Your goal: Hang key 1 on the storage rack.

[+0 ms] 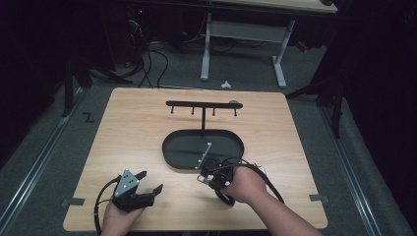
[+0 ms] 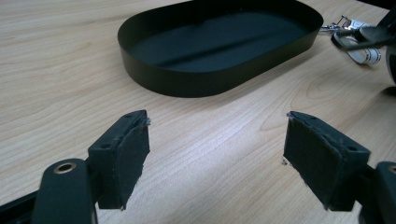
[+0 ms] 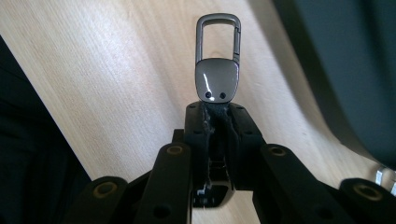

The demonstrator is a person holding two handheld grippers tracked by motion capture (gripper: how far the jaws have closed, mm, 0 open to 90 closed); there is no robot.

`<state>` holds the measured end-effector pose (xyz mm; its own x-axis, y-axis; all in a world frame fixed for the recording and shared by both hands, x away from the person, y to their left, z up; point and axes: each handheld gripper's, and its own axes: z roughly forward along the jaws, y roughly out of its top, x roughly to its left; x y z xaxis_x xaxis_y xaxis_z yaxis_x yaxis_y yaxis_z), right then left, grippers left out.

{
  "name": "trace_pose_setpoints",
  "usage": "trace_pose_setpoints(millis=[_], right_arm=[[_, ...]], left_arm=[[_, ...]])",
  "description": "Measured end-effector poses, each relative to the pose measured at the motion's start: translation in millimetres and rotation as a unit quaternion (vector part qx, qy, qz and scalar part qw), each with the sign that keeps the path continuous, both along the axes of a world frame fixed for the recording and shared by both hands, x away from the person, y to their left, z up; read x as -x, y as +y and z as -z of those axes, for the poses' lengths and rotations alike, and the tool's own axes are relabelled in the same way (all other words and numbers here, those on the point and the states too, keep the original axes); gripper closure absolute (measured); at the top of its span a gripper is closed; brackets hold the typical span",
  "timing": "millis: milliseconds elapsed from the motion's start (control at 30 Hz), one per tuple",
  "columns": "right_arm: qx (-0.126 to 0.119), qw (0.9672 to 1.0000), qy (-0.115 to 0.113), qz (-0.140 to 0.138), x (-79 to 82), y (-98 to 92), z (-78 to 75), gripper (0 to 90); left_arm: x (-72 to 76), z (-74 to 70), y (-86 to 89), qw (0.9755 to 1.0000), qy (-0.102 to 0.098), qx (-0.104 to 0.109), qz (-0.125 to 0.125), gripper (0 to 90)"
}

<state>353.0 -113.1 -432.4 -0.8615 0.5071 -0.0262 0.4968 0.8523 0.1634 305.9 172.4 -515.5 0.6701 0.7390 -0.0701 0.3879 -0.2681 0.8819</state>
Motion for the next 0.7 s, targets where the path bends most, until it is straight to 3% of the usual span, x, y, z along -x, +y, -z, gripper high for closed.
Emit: trace_pose_setpoints(millis=[300,433,567,700], right_arm=[[-0.031,0.9990,-0.018,0.026,-4.6,-21.9,-21.0,80.7],[-0.034,0.9985,-0.029,0.031,-5.3,-26.3,-28.2,80.7],[-0.041,0.9976,-0.041,0.038,-7.1,-29.5,-36.8,80.7],[-0.042,0.9968,-0.050,0.046,-8.0,-31.8,-45.4,80.6]], left_arm=[[0.8,0.8,-2.9,1.0000,-0.004,0.000,0.002,22.3],[1.6,2.0,-1.9,0.9999,-0.001,-0.009,0.009,22.0],[3.9,0.1,-0.7,1.0000,-0.006,0.001,0.005,22.1],[6.5,0.1,-0.9,0.9999,-0.003,-0.006,0.010,22.1]])
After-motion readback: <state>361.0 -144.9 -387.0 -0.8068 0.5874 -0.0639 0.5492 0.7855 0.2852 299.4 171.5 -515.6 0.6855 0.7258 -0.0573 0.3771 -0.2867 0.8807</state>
